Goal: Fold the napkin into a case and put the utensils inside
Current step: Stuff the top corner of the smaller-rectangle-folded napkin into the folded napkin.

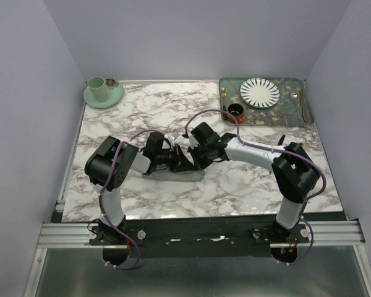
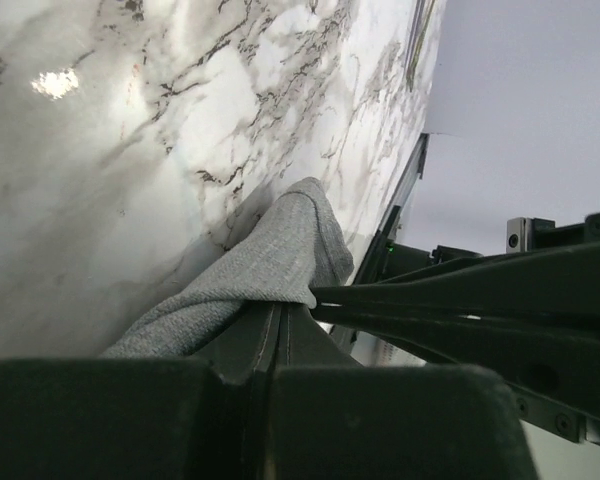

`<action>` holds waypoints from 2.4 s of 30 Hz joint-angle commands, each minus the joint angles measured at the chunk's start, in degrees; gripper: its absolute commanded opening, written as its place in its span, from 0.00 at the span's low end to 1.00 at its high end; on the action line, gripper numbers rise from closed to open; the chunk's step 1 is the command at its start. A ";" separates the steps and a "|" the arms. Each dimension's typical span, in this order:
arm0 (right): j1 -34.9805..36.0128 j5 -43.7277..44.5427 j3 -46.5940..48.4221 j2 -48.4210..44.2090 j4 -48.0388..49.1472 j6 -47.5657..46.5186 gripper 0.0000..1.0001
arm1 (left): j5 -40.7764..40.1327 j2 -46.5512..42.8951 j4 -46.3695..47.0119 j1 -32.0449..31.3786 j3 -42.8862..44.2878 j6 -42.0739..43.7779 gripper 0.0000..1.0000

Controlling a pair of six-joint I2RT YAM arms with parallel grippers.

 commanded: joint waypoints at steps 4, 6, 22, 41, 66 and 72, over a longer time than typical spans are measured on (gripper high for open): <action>-0.82 2.67 -0.24 3.70 -2.65 1.35 0.01 | 2.42 -11.21 -8.04 2.62 -0.56 7.86 0.27; -1.00 2.41 0.37 3.70 -2.65 1.52 0.01 | 2.60 -12.90 -14.25 3.50 -0.21 10.95 0.32; -1.18 -2.77 1.87 1.94 -3.35 0.56 0.06 | 2.94 -15.27 -44.96 11.75 10.16 44.86 0.54; -8.21 -17.36 13.73 4.84 -7.13 -0.14 0.46 | 6.74 -31.10 -68.08 14.77 9.20 109.82 0.50; -8.21 -30.11 27.09 22.24 -5.46 3.55 0.44 | -8.12 -17.83 -61.84 0.34 16.49 119.85 0.50; -8.21 -32.04 28.15 24.44 -5.99 3.55 0.44 | -9.44 -16.51 -67.38 -0.01 18.52 121.09 0.53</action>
